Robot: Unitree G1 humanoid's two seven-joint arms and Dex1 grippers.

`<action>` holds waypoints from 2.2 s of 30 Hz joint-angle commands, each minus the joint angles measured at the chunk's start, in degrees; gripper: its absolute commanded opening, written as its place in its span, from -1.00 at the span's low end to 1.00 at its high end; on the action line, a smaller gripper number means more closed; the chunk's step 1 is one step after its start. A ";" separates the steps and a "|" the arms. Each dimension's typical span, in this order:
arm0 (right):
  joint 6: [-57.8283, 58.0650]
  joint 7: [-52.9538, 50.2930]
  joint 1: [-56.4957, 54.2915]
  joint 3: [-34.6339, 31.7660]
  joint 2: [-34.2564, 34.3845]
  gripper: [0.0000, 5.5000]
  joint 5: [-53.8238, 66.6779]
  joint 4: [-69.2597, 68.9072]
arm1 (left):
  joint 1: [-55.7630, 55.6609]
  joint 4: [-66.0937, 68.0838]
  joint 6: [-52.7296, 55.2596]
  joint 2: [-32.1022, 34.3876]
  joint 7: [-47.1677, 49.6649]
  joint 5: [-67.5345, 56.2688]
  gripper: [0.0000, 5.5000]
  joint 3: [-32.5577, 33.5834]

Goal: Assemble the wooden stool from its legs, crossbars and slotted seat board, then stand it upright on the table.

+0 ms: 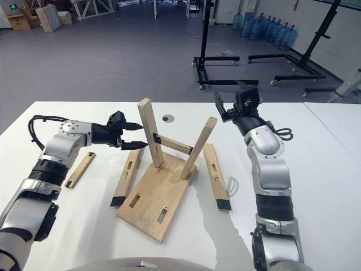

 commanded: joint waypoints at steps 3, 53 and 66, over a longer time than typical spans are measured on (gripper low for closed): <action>0.30 -0.65 1.93 -3.00 -0.83 0.34 0.92 -0.46 | 14.56 -15.20 9.26 3.25 13.29 -1.18 0.49 10.68; 7.83 -1.96 2.48 -7.57 -0.07 0.34 8.86 -4.70 | 28.61 -24.28 -3.91 -9.57 44.08 -2.83 -0.53 23.51; 29.73 -0.69 0.93 -9.81 8.24 0.34 68.18 -16.98 | 14.98 -36.80 -9.60 -14.81 31.16 -6.10 -0.53 5.27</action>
